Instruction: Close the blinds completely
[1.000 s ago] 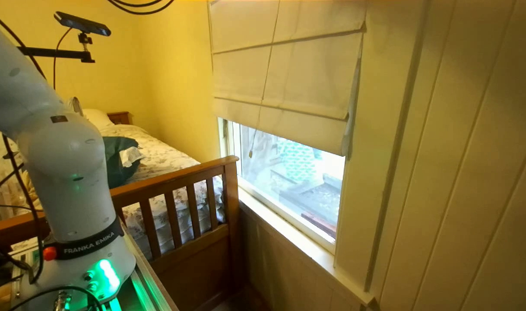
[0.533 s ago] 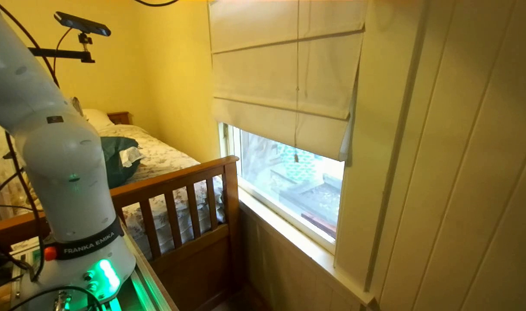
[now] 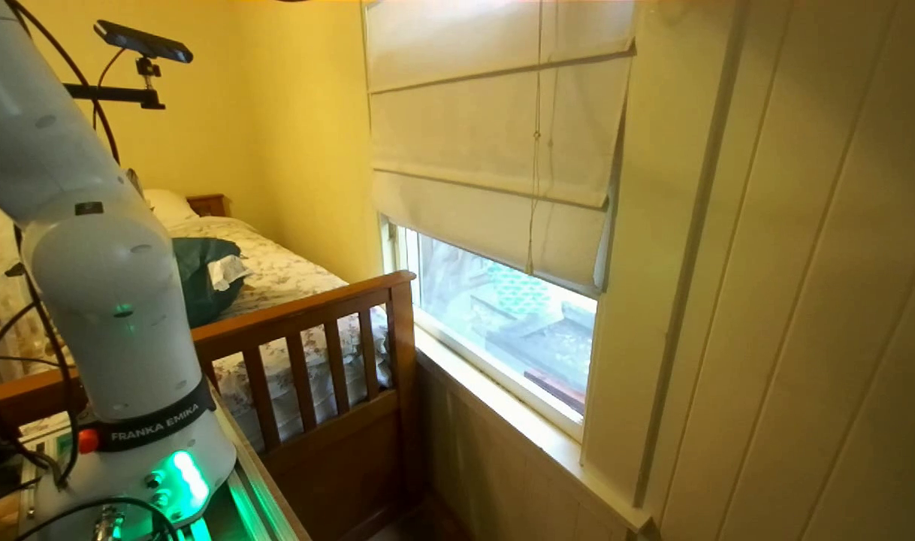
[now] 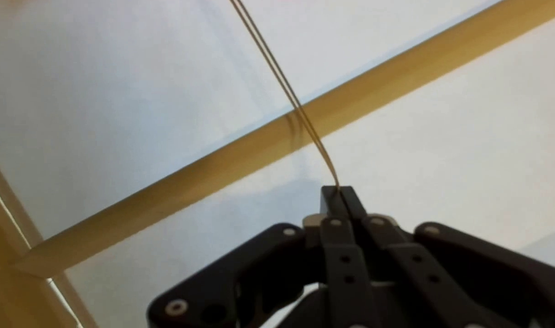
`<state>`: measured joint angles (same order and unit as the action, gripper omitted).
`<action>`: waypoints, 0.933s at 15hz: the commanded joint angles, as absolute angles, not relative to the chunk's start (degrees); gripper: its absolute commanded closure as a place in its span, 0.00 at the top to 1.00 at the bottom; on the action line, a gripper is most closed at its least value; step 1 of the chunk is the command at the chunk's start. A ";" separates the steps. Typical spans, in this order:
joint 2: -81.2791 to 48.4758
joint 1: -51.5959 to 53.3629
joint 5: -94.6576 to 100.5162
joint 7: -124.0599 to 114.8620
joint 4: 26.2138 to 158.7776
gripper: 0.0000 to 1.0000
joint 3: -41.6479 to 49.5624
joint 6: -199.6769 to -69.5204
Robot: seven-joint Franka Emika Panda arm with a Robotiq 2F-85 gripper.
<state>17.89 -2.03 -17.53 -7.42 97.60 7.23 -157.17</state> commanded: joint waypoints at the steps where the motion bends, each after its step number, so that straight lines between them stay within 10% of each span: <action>1: 16.19 -6.35 -12.03 -13.45 96.18 0.33 5.28 -155.09; 10: 20.49 -12.22 6.64 -23.72 101.24 0.93 -0.06 -132.95; 14: 23.05 -11.38 10.46 -22.95 104.96 1.00 -0.95 -121.56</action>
<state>19.67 -11.27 7.28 -22.28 100.74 0.00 -127.34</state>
